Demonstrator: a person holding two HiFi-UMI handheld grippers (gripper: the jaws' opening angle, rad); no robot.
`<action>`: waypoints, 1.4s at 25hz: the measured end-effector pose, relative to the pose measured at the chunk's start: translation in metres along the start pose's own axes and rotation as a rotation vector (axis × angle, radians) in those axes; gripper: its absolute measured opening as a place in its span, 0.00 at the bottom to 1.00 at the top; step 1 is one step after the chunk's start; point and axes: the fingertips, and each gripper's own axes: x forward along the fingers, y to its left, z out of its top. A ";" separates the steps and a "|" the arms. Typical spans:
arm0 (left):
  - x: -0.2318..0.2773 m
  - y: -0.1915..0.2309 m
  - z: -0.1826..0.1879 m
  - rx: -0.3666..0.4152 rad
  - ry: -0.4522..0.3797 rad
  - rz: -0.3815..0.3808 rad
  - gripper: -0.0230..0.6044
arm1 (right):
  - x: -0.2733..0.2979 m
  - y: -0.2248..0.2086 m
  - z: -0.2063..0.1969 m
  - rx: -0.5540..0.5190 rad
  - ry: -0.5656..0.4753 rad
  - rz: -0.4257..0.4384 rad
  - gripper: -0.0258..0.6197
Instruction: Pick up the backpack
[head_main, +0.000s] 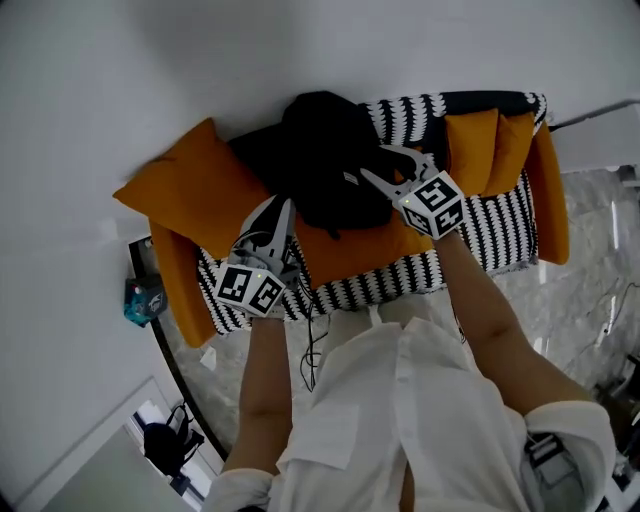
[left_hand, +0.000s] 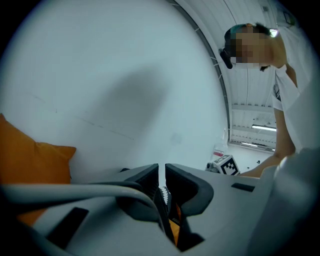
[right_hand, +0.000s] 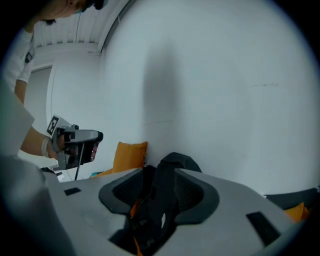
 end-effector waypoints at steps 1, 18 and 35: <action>0.001 0.004 -0.002 -0.004 0.002 0.009 0.13 | 0.008 -0.004 -0.004 0.005 0.010 0.001 0.36; 0.011 0.043 -0.030 -0.054 0.044 0.053 0.13 | 0.112 -0.050 -0.078 0.032 0.261 -0.027 0.43; 0.012 0.057 -0.051 -0.092 0.070 0.072 0.13 | 0.107 -0.045 -0.086 0.016 0.245 -0.061 0.16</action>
